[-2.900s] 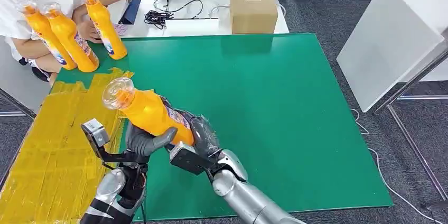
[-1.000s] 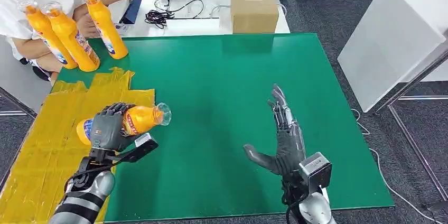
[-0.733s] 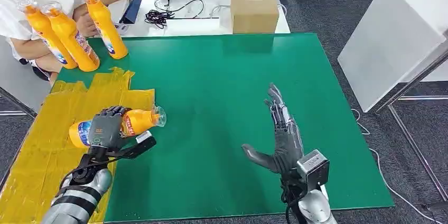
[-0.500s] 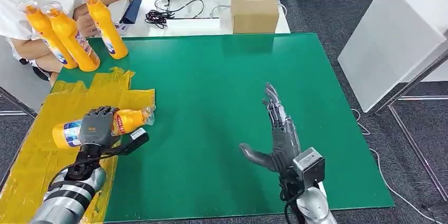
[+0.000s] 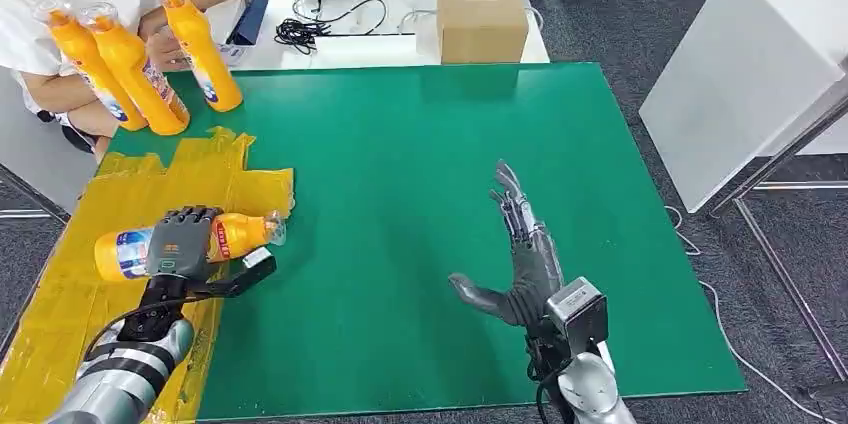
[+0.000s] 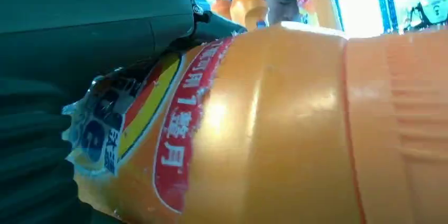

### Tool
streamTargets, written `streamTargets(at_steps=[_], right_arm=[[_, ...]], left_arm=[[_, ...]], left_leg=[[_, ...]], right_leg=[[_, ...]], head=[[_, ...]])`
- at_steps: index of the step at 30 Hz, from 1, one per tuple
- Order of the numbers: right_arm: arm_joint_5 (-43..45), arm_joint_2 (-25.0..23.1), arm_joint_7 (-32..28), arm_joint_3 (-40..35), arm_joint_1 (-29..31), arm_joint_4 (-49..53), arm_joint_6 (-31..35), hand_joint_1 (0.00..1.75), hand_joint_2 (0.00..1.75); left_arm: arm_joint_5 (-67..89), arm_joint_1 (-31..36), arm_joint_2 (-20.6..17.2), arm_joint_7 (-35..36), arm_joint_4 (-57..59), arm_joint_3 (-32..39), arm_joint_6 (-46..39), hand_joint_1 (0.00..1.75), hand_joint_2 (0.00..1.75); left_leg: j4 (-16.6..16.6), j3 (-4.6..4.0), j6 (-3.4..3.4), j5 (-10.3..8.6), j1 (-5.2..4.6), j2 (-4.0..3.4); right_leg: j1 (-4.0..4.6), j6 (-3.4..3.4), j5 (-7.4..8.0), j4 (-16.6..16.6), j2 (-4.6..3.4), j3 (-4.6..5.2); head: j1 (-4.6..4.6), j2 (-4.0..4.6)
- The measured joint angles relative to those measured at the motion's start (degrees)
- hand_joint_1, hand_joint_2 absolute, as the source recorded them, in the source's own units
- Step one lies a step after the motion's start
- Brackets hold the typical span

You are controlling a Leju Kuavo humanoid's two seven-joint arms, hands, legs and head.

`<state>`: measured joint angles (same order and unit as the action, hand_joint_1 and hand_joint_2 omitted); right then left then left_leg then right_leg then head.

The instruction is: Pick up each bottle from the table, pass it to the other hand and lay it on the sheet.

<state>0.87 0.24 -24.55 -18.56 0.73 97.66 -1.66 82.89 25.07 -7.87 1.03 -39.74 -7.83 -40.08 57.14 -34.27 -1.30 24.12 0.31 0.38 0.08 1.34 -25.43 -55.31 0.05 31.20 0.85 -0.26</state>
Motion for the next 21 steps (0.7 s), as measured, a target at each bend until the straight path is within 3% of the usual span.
streamTargets(at_steps=[18,19,21], right_arm=[[-1.8,0.1,5.4,0.7,-1.5,-0.9,4.7,0.00,0.00],[-1.8,0.2,5.7,0.7,-1.5,-1.0,4.7,0.00,1.75],[-1.9,0.2,5.7,0.7,-1.6,-1.0,4.7,0.00,1.75]], left_arm=[[-21.1,-5.3,4.6,-13.4,-3.4,5.2,0.0,0.00,1.75],[-21.6,-5.8,4.8,-13.5,-4.1,5.2,0.2,0.00,1.75],[-22.8,-6.7,5.2,-13.7,-5.3,5.1,0.5,0.00,1.75]], left_leg=[[0.0,0.01,0.00,0.00,-0.01,0.06],[0.0,0.01,0.00,0.00,-0.01,0.06],[0.0,0.01,0.00,0.00,-0.01,0.05]], right_leg=[[-0.01,0.00,0.00,0.0,0.01,-0.01],[-0.01,0.00,0.00,0.0,0.00,-0.01],[-0.01,0.00,0.00,0.0,0.00,-0.01]], head=[[0.00,0.00],[0.02,0.00],[0.02,0.00]])
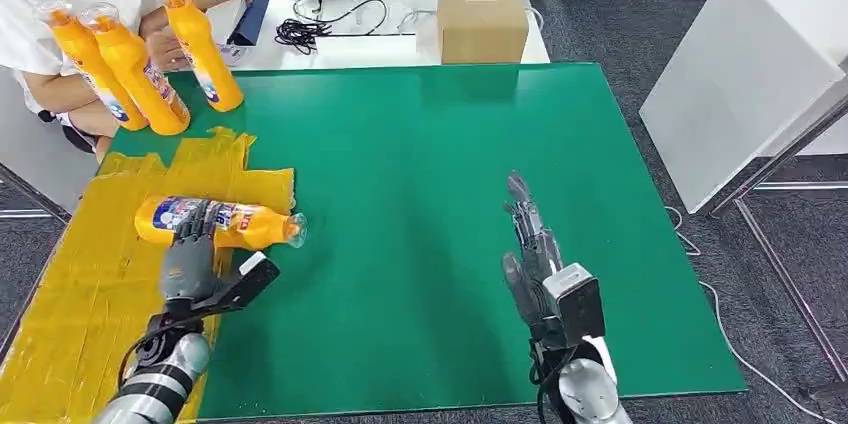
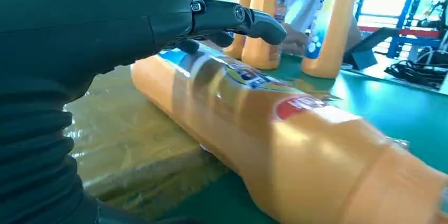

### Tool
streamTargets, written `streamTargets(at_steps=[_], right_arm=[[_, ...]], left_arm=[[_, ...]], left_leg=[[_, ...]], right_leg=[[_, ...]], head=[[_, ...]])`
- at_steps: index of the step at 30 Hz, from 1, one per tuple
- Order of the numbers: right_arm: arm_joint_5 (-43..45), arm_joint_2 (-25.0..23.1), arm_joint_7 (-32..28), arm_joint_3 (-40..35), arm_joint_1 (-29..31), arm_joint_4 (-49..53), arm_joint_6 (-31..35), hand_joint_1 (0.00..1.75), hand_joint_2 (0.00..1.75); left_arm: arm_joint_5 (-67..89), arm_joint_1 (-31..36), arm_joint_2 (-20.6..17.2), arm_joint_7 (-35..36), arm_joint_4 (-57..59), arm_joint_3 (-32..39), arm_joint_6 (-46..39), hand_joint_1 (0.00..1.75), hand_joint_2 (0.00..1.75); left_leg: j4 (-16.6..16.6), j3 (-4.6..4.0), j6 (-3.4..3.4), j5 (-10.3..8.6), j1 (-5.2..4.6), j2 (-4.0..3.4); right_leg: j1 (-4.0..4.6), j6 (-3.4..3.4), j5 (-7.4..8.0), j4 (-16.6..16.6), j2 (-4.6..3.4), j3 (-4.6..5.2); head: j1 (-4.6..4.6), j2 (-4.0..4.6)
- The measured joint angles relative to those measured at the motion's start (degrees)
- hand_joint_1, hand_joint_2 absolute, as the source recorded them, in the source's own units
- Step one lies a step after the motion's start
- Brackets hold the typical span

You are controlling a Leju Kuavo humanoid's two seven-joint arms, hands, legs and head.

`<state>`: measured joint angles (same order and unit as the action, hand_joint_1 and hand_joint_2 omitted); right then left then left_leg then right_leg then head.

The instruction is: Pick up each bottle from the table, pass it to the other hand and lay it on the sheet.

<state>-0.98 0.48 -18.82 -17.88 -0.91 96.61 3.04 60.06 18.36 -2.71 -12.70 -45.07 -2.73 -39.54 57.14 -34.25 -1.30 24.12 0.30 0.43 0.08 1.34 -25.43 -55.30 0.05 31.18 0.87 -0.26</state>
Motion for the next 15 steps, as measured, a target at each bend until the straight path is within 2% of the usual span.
streamTargets(at_steps=[8,12,15], right_arm=[[-2.7,0.1,-0.3,1.4,-1.8,0.4,2.4,0.00,1.75],[-5.5,-0.2,-2.3,2.5,-3.7,1.7,4.8,0.00,1.75],[-7.6,-0.2,-3.3,3.9,-5.8,3.1,6.8,0.00,1.75]], left_arm=[[-11.7,-5.2,1.7,-4.3,-11.9,-1.7,5.1,0.00,1.75],[-29.7,-9.3,2.8,-11.7,-22.1,-2.9,16.0,0.00,1.75],[-35.3,-13.1,2.9,-13.4,-32.4,-4.6,20.4,0.00,1.75]], left_leg=[[0.0,-0.03,0.00,0.01,-0.01,0.01],[0.0,-0.03,-0.01,0.02,-0.01,-0.03],[0.0,-0.03,0.01,0.05,-0.01,0.00]], right_leg=[[0.00,0.00,0.00,0.0,0.00,0.02],[0.00,0.00,0.00,0.0,0.00,0.03],[0.00,0.00,-0.01,0.0,0.00,0.03]], head=[[0.00,0.00],[0.00,0.00],[0.00,0.00]])
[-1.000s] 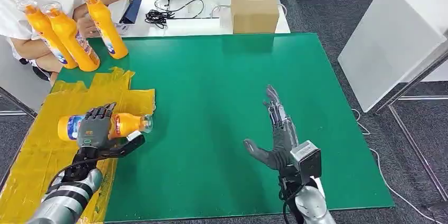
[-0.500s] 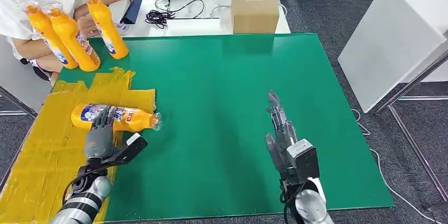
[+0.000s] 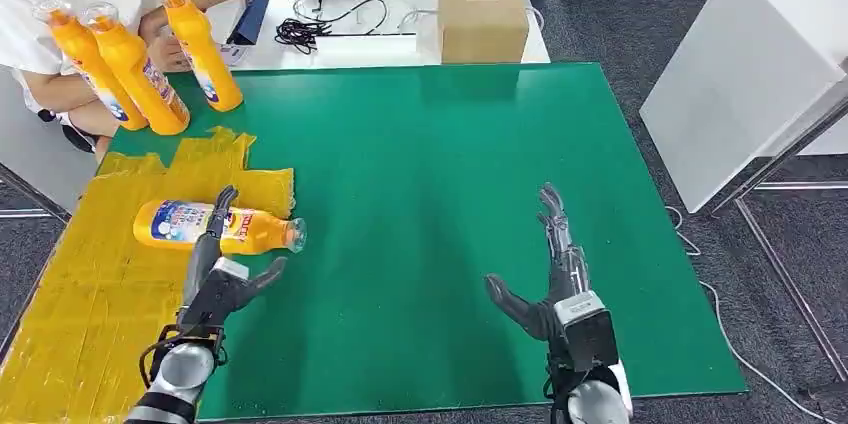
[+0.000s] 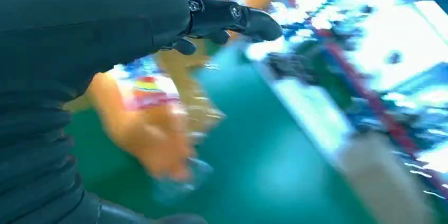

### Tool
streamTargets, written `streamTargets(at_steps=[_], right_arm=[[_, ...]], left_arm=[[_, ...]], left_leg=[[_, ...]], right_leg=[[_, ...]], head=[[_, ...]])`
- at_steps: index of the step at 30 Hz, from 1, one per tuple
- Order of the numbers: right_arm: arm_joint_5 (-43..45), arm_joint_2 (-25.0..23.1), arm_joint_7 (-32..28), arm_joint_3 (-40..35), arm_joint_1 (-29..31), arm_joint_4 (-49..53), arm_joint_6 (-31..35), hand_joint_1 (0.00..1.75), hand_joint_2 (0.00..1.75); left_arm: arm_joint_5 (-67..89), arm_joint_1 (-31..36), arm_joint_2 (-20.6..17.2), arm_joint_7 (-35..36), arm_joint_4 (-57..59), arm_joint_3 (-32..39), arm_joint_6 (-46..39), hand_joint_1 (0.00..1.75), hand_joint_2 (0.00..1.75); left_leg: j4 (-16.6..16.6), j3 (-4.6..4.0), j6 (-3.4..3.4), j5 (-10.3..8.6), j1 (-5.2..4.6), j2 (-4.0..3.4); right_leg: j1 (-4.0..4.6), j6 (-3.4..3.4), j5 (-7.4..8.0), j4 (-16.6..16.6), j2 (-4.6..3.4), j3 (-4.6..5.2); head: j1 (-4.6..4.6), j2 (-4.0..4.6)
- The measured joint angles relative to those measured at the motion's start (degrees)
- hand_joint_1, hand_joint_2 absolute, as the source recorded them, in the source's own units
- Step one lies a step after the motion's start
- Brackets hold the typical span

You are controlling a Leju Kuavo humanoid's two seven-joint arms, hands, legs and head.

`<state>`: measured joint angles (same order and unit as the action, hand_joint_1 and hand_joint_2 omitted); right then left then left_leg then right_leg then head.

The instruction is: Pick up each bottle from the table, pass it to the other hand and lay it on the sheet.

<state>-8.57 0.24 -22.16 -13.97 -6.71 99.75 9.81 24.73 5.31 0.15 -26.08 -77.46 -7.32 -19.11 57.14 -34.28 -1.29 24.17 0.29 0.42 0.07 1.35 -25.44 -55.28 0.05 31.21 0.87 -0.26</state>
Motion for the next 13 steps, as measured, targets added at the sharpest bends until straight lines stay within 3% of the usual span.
streamTargets(at_steps=[6,13], right_arm=[[0.3,-0.4,-2.0,3.0,-3.7,2.7,0.4,0.00,1.75],[0.3,-0.9,-2.6,4.2,-4.8,3.9,0.3,0.00,1.75]], left_arm=[[-6.9,-5.7,0.0,-1.8,-15.8,-2.6,4.5,0.00,1.75],[-7.9,-7.5,-0.2,-2.8,-21.0,-3.5,5.8,0.00,1.75]], left_leg=[[0.0,0.01,0.01,0.04,0.00,-0.02],[0.0,0.11,0.02,0.01,0.01,-0.01]], right_leg=[[0.00,-0.01,-0.02,0.0,0.00,0.00],[0.02,-0.02,-0.01,0.0,0.00,-0.08]], head=[[0.00,0.00],[-0.02,0.00]])
